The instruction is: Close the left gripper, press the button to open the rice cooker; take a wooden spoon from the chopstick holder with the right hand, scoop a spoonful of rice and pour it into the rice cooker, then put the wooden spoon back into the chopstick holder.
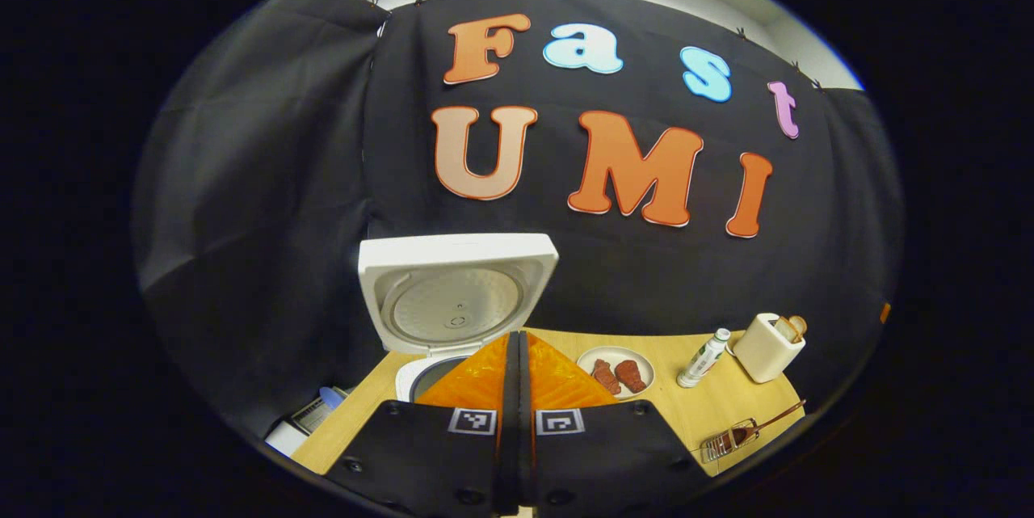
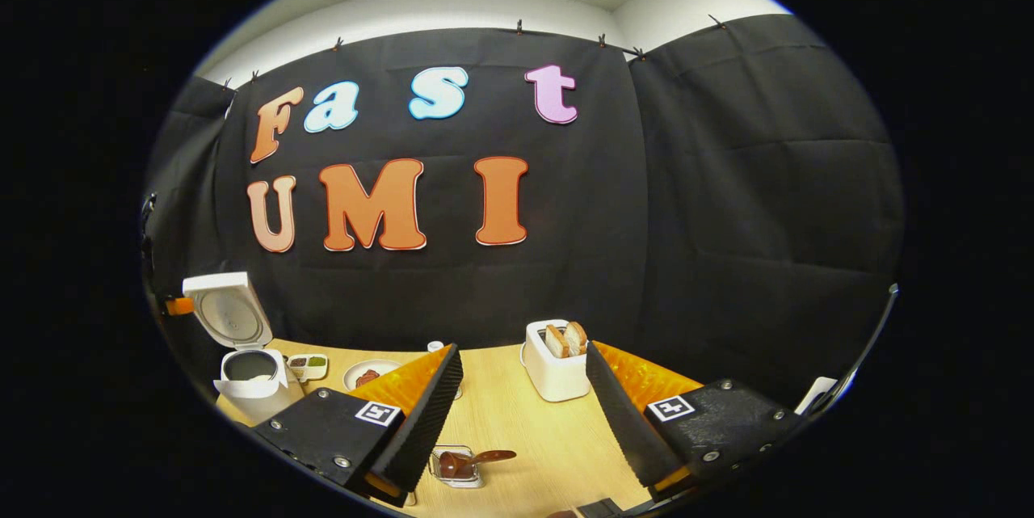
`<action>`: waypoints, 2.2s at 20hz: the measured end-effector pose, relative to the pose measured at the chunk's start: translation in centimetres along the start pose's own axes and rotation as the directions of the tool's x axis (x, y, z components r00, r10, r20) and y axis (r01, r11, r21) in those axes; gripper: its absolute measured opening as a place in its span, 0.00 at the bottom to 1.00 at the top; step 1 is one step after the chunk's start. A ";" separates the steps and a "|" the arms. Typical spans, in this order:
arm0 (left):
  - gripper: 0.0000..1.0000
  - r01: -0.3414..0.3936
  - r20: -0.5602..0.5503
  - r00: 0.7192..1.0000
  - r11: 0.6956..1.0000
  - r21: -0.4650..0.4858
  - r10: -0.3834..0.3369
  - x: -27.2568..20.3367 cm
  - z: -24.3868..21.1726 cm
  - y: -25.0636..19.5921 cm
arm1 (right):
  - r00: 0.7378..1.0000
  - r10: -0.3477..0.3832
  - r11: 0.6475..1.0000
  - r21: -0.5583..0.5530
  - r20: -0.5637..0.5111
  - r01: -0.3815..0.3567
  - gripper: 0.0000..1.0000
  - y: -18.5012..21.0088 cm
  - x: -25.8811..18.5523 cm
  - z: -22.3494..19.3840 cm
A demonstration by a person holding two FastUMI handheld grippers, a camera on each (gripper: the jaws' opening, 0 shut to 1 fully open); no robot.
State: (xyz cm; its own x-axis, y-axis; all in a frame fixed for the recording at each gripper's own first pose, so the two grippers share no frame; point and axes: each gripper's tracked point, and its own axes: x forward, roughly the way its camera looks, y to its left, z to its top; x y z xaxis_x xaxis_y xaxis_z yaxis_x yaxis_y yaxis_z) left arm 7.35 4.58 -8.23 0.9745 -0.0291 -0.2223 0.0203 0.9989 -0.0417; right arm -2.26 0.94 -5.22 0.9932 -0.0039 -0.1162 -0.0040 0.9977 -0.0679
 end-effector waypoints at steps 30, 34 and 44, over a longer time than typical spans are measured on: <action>1.00 -0.145 0.183 0.974 0.988 0.047 0.134 -8.9 4.6 7.4 | 0.962 0.098 0.930 0.366 -0.256 0.003 0.95 6.0 7.7 -24.8; 1.00 -0.172 0.180 0.970 0.984 0.041 0.161 -9.1 4.5 8.7 | 0.945 0.117 0.870 0.490 -0.305 0.050 0.77 6.4 7.7 -27.1; 1.00 -0.168 0.136 0.978 0.985 0.045 0.161 -8.3 2.7 9.9 | 0.955 0.078 0.863 0.499 -0.285 0.079 0.19 6.4 7.1 -26.0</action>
State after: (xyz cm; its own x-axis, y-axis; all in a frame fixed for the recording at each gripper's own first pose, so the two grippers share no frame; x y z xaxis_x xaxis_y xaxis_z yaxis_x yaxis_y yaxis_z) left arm 0.07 14.83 -4.19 0.9863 0.1372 -0.0915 -0.1340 0.9902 0.0406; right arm 1.72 5.57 -32.21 0.9152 0.0548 -0.3992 0.1326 0.8945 0.4270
